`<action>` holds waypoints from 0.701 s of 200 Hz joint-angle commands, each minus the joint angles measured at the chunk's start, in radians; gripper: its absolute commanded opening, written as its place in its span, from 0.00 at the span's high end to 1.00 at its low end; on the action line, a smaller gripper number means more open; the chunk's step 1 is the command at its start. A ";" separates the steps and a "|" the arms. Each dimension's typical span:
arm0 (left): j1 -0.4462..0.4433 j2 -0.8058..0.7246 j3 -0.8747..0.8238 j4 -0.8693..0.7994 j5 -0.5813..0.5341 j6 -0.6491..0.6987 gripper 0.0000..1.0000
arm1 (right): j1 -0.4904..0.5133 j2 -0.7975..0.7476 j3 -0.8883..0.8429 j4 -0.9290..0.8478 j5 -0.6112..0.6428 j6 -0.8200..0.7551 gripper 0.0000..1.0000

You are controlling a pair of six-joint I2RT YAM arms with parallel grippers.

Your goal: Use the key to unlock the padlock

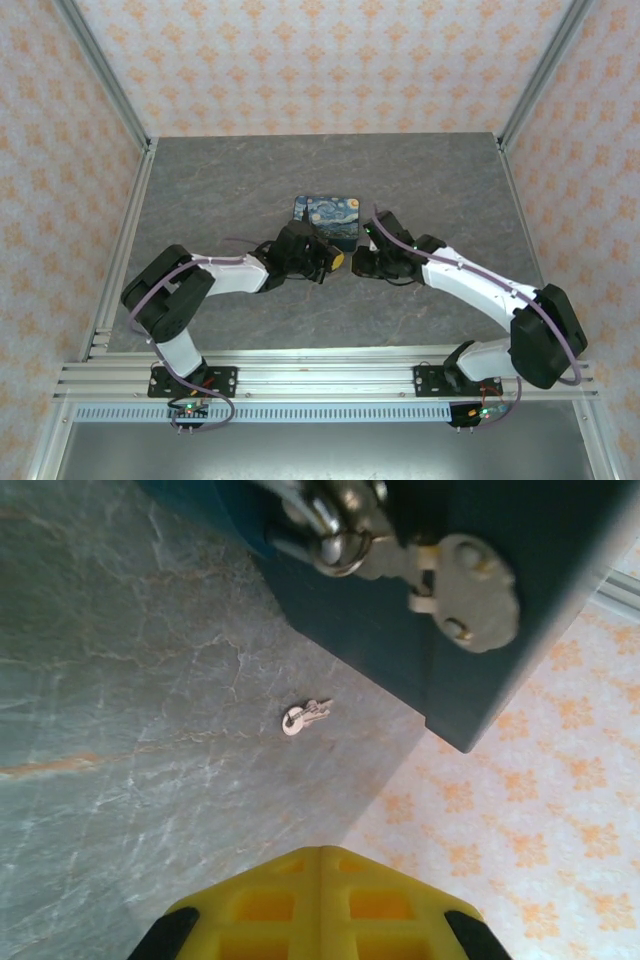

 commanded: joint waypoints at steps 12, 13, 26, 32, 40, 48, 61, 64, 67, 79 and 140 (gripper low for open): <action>0.005 -0.076 0.058 -0.172 -0.078 0.163 0.96 | -0.098 0.009 -0.040 0.013 0.066 0.036 0.56; 0.005 -0.077 0.060 -0.175 -0.078 0.165 0.96 | -0.100 0.012 -0.040 0.013 0.067 0.036 0.55; 0.010 -0.090 0.064 -0.208 -0.091 0.195 0.89 | -0.128 0.052 -0.031 0.007 0.075 0.036 0.52; 0.012 -0.096 0.064 -0.218 -0.095 0.206 0.85 | -0.132 0.071 -0.026 0.007 0.084 0.035 0.50; 0.017 -0.104 0.063 -0.231 -0.101 0.216 0.79 | -0.134 0.100 -0.012 0.002 0.096 0.035 0.49; 0.021 -0.111 0.061 -0.238 -0.107 0.226 0.75 | -0.134 0.130 0.007 -0.006 0.110 0.037 0.49; 0.032 -0.124 0.062 -0.260 -0.115 0.244 0.66 | -0.135 0.178 0.038 -0.017 0.125 0.045 0.48; 0.035 -0.126 0.062 -0.265 -0.115 0.248 0.65 | -0.135 0.188 0.044 -0.020 0.128 0.049 0.48; 0.037 -0.129 0.062 -0.270 -0.116 0.253 0.63 | -0.135 0.197 0.051 -0.022 0.132 0.053 0.48; 0.048 -0.140 0.063 -0.287 -0.122 0.269 0.60 | -0.134 0.226 0.071 -0.023 0.149 0.071 0.47; 0.086 -0.176 0.047 -0.318 -0.124 0.301 0.56 | -0.135 0.372 0.161 -0.015 0.190 0.143 0.54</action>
